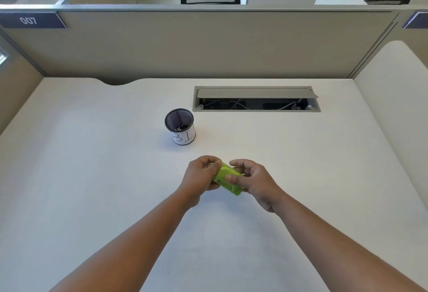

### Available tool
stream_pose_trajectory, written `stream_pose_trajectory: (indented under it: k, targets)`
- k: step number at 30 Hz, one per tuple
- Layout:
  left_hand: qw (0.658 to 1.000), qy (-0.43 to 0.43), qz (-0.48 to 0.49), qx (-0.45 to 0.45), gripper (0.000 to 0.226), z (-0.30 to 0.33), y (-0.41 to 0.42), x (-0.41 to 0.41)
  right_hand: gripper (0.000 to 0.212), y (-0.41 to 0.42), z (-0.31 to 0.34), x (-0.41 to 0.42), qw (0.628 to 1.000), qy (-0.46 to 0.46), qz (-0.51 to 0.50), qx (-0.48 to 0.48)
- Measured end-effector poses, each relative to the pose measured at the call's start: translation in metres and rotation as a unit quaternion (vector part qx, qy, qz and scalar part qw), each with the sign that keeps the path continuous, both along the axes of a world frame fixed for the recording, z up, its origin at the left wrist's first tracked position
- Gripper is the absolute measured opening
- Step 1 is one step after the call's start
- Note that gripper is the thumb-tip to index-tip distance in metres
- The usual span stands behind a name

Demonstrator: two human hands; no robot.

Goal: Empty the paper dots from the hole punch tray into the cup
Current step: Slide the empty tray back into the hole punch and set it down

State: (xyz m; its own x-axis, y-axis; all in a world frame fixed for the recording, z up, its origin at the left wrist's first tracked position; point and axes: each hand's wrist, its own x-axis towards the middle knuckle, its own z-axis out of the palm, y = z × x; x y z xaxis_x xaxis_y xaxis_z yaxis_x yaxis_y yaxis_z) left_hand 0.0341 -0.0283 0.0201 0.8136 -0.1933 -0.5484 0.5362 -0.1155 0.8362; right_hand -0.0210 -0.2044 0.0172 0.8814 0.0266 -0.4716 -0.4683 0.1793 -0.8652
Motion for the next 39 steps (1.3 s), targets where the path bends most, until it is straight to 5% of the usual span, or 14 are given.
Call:
stream_pose_trajectory:
  k: [6, 14, 25, 35, 39]
  targets:
    - [0.99, 0.099, 0.088, -0.053, 0.006, -0.008, 0.003, -0.001, 0.019, -0.009, -0.008, 0.001, 0.991, 0.073, -0.083, 0.076]
    - [0.984, 0.133, 0.097, -0.061, 0.008, -0.014, -0.001, -0.005, 0.013, -0.011, -0.018, 0.003, 0.989, 0.075, -0.126, 0.014]
    - [0.99, -0.069, -0.078, 0.097, 0.03, -0.026, 0.004, -0.011, 0.018, -0.004, -0.031, 0.002, 0.981, 0.042, -0.174, -0.073]
    - [0.958, -0.164, -0.132, 0.196, 0.044, -0.035, -0.001, -0.012, 0.076, -0.006, -0.038, -0.01, 0.961, -0.026, 0.06, -0.268]
    - [0.937, -0.201, -0.182, 0.219, 0.05, -0.039, -0.002, -0.009, 0.067, -0.009, -0.052, -0.009, 0.92, -0.094, 0.078, -0.372]
